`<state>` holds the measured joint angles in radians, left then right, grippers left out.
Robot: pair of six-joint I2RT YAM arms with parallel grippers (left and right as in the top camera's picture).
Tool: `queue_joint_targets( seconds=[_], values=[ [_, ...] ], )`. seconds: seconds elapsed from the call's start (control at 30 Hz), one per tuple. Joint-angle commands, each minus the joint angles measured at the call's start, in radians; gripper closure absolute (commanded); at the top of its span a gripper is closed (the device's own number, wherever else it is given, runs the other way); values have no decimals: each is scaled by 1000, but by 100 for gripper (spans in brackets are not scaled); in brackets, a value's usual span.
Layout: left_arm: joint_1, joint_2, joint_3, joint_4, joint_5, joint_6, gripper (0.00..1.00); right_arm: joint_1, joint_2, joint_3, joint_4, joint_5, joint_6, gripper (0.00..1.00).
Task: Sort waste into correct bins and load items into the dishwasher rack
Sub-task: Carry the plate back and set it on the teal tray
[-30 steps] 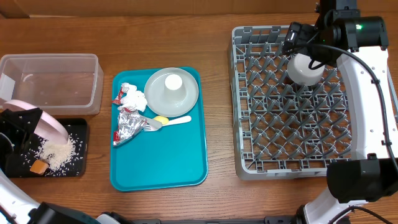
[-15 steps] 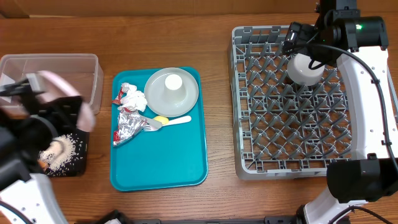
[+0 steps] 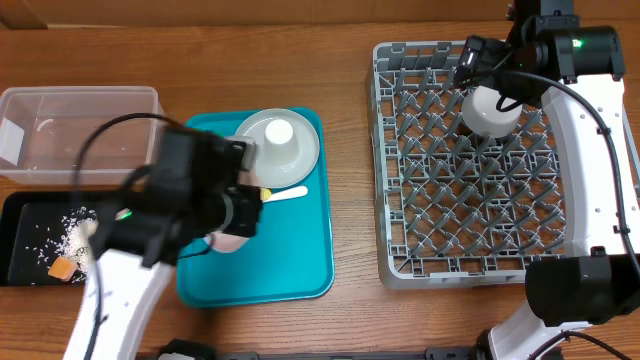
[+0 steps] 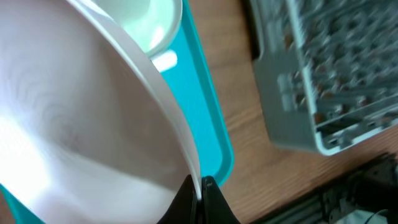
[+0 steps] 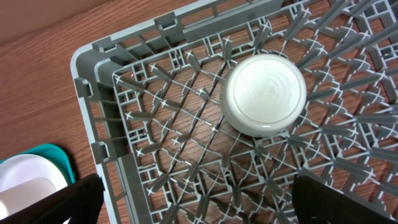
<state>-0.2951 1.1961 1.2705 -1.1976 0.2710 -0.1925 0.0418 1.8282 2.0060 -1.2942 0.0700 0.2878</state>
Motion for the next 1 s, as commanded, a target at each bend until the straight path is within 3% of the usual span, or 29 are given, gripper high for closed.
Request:
queue_joint_targets(
  seconds=[0.0, 0.47, 0.87, 0.97],
  values=[
    [-108, 106, 9, -14, -192, -175, 96, 2, -10, 3, 6, 8, 5, 0],
    [-332, 420, 9, -1, -204, -359, 96, 2, -10, 3, 6, 8, 5, 0],
    [-347, 514, 9, 5, -201, -388, 95, 2, -10, 3, 6, 8, 5, 0],
    [-347, 514, 9, 5, -191, -388, 88, 2, -10, 3, 6, 8, 5, 0]
  ],
)
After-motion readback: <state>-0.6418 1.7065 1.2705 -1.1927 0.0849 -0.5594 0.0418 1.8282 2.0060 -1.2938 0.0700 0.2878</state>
